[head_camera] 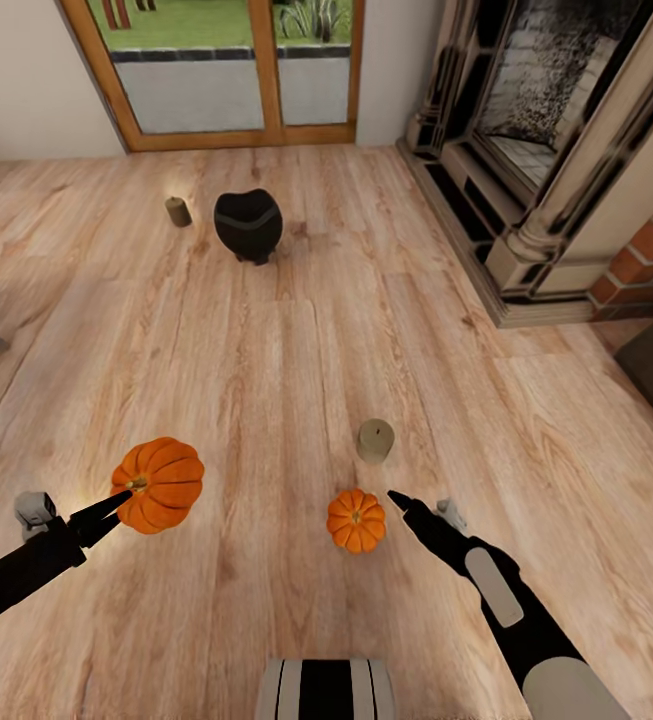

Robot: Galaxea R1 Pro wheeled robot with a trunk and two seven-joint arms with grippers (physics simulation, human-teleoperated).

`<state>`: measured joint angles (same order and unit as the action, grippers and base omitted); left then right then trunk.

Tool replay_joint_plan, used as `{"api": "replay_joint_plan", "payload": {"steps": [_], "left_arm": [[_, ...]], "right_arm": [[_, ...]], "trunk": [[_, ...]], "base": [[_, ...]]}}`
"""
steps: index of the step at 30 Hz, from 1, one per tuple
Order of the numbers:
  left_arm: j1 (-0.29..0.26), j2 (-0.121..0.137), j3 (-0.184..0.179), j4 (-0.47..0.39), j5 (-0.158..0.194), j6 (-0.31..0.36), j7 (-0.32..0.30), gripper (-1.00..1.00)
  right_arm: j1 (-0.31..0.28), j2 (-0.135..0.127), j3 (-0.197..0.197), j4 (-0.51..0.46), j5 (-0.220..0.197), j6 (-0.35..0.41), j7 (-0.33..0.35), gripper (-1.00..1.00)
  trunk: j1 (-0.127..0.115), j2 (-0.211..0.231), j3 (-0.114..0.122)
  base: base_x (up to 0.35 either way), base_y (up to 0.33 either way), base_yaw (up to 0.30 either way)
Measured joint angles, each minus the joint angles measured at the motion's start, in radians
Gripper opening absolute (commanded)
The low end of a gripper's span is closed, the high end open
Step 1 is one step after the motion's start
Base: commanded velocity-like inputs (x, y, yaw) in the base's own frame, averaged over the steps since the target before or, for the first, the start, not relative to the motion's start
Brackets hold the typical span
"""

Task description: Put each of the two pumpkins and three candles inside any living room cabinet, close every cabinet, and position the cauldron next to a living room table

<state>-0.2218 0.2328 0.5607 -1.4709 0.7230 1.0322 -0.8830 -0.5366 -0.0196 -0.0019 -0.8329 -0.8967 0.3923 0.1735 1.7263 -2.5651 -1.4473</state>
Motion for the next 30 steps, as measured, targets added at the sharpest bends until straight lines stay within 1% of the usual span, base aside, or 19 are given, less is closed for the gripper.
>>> {"api": "replay_joint_plan", "payload": {"steps": [4, 7, 12, 14, 15, 20, 23, 30], "left_arm": [[0.000, 0.000, 0.000, 0.000, 0.001, 0.000, 0.000, -1.00], [0.000, 0.000, 0.000, 0.000, 0.000, 0.000, 0.000, -1.00], [0.000, 0.000, 0.000, 0.000, 0.000, 0.000, 0.000, -1.00], [0.000, -0.001, 0.000, 0.000, 0.000, 0.000, 0.000, -1.00], [0.000, -0.001, 0.000, 0.000, 0.001, 0.000, 0.000, -1.00], [0.000, -0.001, 0.000, 0.000, -0.001, 0.000, 0.000, -1.00], [0.000, -0.001, 0.000, 0.000, 0.002, 0.001, 0.000, -1.00], [0.000, -0.003, 0.001, -0.001, 0.003, 0.001, -0.002, -1.00]], "right_arm": [[0.000, -0.001, -0.002, 0.013, 0.000, -0.002, 0.004, 1.00], [0.000, -0.003, -0.006, 0.058, -0.001, -0.006, 0.005, 1.00], [0.000, -0.026, -0.010, 0.096, 0.000, -0.035, 0.011, 1.00], [0.000, -0.029, -0.010, 0.123, 0.000, -0.039, 0.014, 1.00], [0.000, -0.030, -0.010, 0.130, 0.001, -0.039, 0.020, 1.00], [0.000, -0.031, -0.010, 0.145, 0.005, -0.077, 0.110, 1.00], [0.000, -0.031, -0.009, 0.147, 0.006, -0.085, 0.132, 1.00], [0.000, -0.031, -0.008, 0.147, 0.008, -0.087, 0.138, 1.00]], "trunk": [[0.002, -0.001, -0.015], [0.003, -0.002, -0.027], [0.005, -0.003, -0.046], [0.006, -0.003, -0.054], [0.007, -0.004, -0.058], [0.009, -0.005, -0.077], [0.009, -0.005, -0.077], [0.009, -0.005, -0.077]], "base": [[0.000, 0.000, 0.000], [0.000, 0.000, 0.000], [0.000, 0.000, 0.000], [0.000, 0.000, 0.000], [0.000, 0.000, 0.000], [0.000, 0.000, 0.000], [0.000, 0.000, 0.000], [0.000, 0.000, 0.000]]}}
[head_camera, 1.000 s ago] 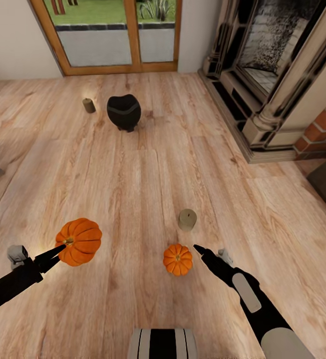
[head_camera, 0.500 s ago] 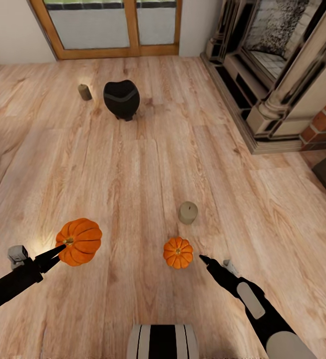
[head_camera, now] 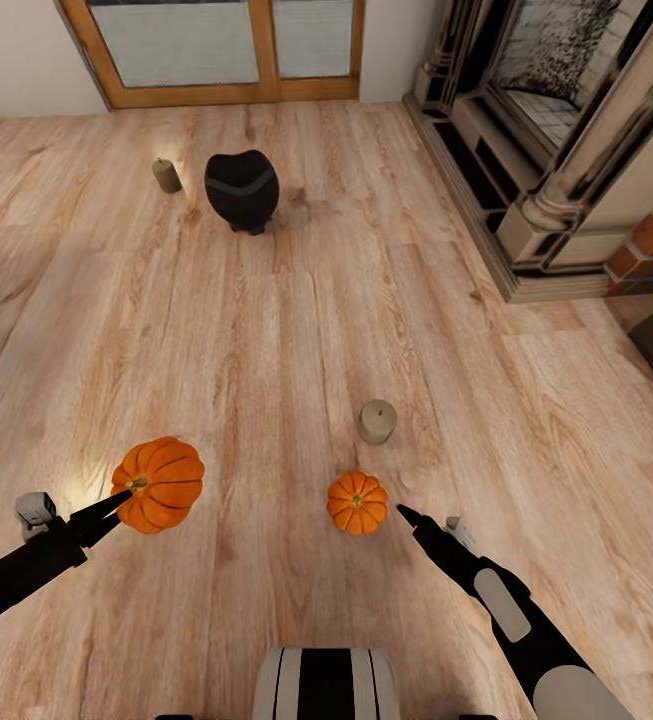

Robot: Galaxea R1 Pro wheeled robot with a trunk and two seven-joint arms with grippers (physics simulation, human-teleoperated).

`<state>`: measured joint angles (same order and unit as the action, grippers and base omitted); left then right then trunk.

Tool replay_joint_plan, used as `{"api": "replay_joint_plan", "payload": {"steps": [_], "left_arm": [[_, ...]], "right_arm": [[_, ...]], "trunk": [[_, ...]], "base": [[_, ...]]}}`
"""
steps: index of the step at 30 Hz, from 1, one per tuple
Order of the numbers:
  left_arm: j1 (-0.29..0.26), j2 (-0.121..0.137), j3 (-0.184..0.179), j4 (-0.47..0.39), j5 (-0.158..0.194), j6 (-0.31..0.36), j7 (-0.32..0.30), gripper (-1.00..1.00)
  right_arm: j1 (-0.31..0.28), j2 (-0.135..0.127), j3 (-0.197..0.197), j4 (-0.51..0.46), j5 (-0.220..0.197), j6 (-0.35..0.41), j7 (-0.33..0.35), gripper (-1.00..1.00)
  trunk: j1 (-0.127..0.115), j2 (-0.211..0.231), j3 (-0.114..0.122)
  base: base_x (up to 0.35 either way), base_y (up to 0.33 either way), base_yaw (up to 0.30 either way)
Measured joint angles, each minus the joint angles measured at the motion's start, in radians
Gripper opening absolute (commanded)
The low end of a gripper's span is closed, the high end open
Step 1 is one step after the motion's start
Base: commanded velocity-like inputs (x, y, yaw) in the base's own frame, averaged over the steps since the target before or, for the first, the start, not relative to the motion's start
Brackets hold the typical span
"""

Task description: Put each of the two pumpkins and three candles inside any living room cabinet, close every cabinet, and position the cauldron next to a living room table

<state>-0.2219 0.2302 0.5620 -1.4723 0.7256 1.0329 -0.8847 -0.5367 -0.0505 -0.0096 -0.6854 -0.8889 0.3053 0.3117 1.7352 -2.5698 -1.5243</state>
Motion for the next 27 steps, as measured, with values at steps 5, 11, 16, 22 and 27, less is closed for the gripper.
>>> {"api": "replay_joint_plan", "payload": {"steps": [5, 11, 16, 22, 27], "left_arm": [[0.000, 0.000, 0.000, 0.000, 0.000, 0.000, 0.000, -1.00], [0.000, 0.000, 0.000, -0.001, 0.000, 0.000, 0.000, -1.00], [0.000, 0.000, 0.000, 0.000, 0.000, 0.000, 0.000, -1.00], [0.000, 0.000, 0.000, 0.000, 0.000, 0.000, 0.000, -1.00], [0.000, 0.000, 0.001, 0.000, -0.001, 0.000, 0.000, -1.00]], "right_arm": [[0.000, 0.000, 0.005, 0.000, 0.000, 0.000, 0.001, 1.00], [0.000, 0.001, 0.008, 0.001, 0.001, 0.000, 0.001, 1.00], [0.000, 0.002, 0.008, 0.006, 0.002, 0.000, 0.001, 1.00], [0.000, 0.002, 0.008, 0.006, 0.002, 0.000, 0.001, 1.00], [0.000, 0.002, 0.008, 0.006, 0.002, 0.000, 0.001, 1.00]], "trunk": [[0.000, 0.000, 0.000], [0.000, 0.000, 0.000], [0.000, 0.000, 0.000], [0.000, 0.000, 0.000], [0.000, 0.000, 0.000]], "base": [[0.072, 0.094, 0.000], [0.011, 0.121, 0.000], [-0.024, 0.075, 0.000], [-0.034, 0.086, 0.000], [0.059, 0.077, 0.000]]}}
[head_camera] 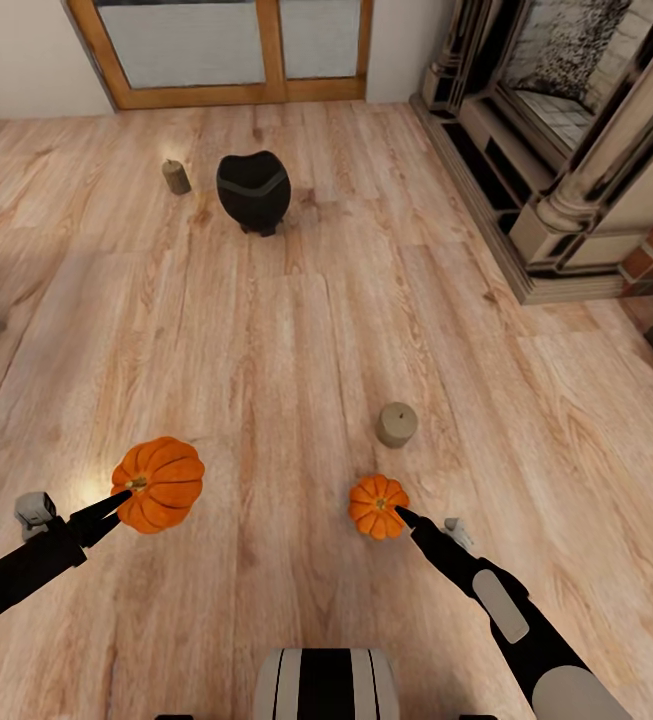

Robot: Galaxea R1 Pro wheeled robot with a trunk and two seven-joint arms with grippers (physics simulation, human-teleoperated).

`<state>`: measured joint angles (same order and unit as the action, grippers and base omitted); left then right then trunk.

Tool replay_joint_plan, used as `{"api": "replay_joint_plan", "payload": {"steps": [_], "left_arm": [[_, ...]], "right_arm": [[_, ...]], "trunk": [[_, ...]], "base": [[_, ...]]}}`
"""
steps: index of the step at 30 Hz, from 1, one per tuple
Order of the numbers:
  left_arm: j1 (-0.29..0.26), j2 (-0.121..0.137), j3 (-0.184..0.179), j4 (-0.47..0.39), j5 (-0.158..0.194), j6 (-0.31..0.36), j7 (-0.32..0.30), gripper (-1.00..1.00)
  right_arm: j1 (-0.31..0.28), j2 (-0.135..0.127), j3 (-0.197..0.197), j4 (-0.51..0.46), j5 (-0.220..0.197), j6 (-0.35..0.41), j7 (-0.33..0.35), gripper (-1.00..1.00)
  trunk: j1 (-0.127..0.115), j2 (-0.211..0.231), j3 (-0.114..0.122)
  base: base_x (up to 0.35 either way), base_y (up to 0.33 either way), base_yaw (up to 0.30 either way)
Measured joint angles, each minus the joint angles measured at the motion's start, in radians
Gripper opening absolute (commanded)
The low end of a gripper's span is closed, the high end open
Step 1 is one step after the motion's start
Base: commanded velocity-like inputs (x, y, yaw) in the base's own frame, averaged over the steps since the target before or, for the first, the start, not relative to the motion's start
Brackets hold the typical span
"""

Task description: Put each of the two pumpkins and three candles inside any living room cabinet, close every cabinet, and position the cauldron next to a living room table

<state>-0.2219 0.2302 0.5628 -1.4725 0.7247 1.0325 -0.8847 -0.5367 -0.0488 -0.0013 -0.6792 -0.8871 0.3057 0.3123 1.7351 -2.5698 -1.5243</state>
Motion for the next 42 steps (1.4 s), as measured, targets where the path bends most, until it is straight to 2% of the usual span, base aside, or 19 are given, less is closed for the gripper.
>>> {"api": "replay_joint_plan", "payload": {"steps": [34, 39, 42], "left_arm": [[0.000, 0.000, 0.007, 0.000, 0.001, -0.001, -0.002, -1.00], [0.000, 0.000, 0.003, 0.000, 0.002, 0.001, -0.065, -1.00], [0.000, -0.001, 0.005, 0.000, -0.001, -0.001, -0.079, -1.00]], "right_arm": [[0.000, -0.001, 0.001, 0.000, 0.000, -0.003, 0.004, 1.00], [0.000, -0.002, 0.000, 0.000, 0.001, -0.006, 0.065, 1.00], [0.000, -0.002, 0.000, 0.000, 0.001, -0.007, 0.077, 1.00]], "trunk": [[0.000, 0.000, 0.000], [0.000, 0.000, 0.000], [0.000, 0.000, 0.000]], "base": [[0.004, 0.001, 0.000], [0.000, 0.000, 0.000], [0.000, 0.000, 0.000]]}}
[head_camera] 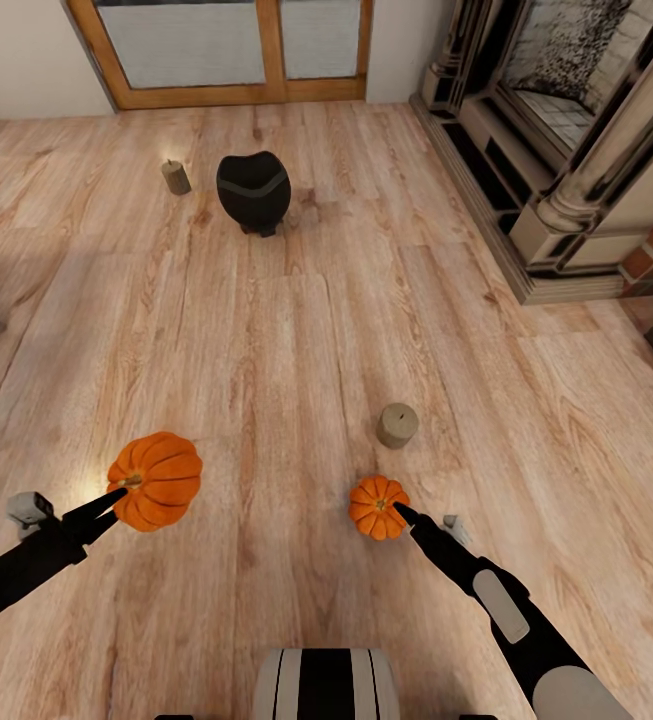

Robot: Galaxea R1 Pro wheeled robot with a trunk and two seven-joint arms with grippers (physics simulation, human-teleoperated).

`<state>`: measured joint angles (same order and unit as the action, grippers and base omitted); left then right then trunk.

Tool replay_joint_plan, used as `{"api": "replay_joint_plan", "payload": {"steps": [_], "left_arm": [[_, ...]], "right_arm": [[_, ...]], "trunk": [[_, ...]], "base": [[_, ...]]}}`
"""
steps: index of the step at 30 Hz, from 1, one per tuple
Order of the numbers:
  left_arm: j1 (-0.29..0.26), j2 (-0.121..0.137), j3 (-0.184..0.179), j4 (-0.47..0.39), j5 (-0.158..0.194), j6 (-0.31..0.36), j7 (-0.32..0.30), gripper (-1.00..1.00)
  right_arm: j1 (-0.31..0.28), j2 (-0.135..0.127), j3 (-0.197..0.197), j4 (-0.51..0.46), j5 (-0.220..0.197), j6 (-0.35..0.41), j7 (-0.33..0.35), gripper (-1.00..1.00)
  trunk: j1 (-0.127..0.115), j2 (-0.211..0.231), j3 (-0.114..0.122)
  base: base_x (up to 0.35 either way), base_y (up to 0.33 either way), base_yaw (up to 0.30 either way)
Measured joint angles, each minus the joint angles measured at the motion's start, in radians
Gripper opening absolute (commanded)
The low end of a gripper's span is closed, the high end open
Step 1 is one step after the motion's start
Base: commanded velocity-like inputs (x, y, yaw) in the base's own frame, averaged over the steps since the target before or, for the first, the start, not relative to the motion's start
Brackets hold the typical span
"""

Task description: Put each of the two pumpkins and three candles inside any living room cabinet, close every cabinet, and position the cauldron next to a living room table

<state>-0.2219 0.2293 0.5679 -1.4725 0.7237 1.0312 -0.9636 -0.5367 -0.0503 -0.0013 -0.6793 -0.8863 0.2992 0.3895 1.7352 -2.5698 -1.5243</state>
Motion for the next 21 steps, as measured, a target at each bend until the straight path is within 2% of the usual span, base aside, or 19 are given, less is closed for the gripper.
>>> {"api": "replay_joint_plan", "payload": {"steps": [4, 9, 14, 21], "left_arm": [[0.000, 0.000, 0.002, 0.000, 0.000, 0.000, -0.004, -1.00], [0.000, 0.001, 0.002, 0.000, 0.000, 0.000, -0.005, -1.00], [0.000, 0.001, 0.002, 0.000, 0.000, 0.000, -0.005, -1.00], [0.000, 0.001, -0.002, 0.000, 0.000, 0.000, -0.005, -1.00]], "right_arm": [[0.001, -0.003, 0.000, 0.001, -0.001, -0.008, 0.005, 1.00], [0.000, -0.026, -0.001, 0.001, -0.002, -0.039, 0.007, 1.00], [0.000, -0.027, -0.002, 0.003, -0.002, -0.042, 0.007, 1.00], [0.000, -0.028, -0.004, 0.064, 0.000, -0.043, 0.007, 1.00]], "trunk": [[0.000, 0.000, 0.000], [0.000, 0.000, 0.000], [0.000, 0.000, 0.000], [0.000, 0.000, 0.000]], "base": [[0.000, 0.000, 0.000], [0.000, 0.000, 0.000], [0.000, 0.000, 0.000], [0.000, 0.000, 0.000]]}}
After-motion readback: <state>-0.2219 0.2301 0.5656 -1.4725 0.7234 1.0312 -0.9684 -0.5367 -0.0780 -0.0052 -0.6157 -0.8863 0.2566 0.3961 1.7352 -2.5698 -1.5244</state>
